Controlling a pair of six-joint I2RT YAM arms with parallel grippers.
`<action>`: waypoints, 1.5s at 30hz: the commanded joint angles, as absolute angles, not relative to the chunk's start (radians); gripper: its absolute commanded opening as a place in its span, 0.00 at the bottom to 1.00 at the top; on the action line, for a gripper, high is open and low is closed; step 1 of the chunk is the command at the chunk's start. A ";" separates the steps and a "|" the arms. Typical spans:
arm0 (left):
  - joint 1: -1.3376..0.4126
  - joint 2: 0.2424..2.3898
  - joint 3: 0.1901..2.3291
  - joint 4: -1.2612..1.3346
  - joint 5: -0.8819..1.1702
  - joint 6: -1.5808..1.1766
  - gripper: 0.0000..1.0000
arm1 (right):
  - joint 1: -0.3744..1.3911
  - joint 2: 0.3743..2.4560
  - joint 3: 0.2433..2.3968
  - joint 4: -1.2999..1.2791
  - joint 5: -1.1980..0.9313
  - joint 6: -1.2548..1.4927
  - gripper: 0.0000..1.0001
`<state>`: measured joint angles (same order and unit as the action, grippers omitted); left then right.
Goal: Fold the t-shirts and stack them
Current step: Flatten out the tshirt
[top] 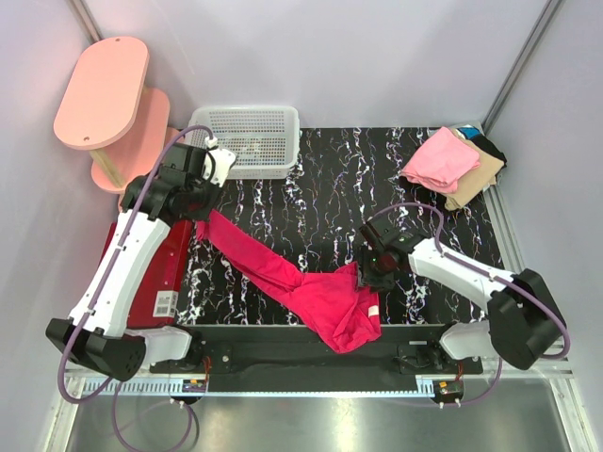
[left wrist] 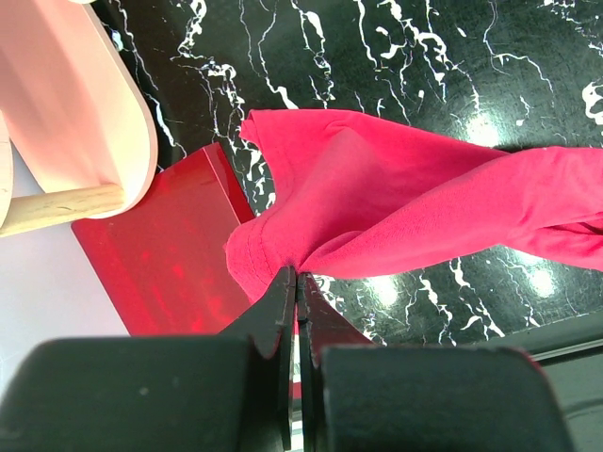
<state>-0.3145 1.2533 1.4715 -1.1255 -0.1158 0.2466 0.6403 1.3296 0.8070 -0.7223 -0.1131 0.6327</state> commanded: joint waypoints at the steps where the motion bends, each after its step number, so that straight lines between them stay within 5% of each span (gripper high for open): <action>1: -0.316 1.212 1.491 -1.103 -0.132 0.258 0.00 | 0.621 1.356 0.816 -0.634 -0.011 0.614 0.49; 28: -0.316 1.200 1.459 -1.100 -0.133 0.259 0.00 | 0.568 1.552 0.930 -0.485 -0.011 0.532 0.42; 31: -0.316 1.200 1.457 -1.100 -0.136 0.261 0.00 | 0.563 1.572 0.939 -0.469 -0.017 0.534 0.33; 36: -0.314 1.195 1.451 -1.095 -0.146 0.265 0.00 | 0.558 1.591 0.948 -0.454 -0.037 0.552 0.02; 45: -0.314 1.189 1.430 -1.080 -0.156 0.271 0.00 | 0.545 1.419 1.020 -0.520 -0.019 0.563 0.00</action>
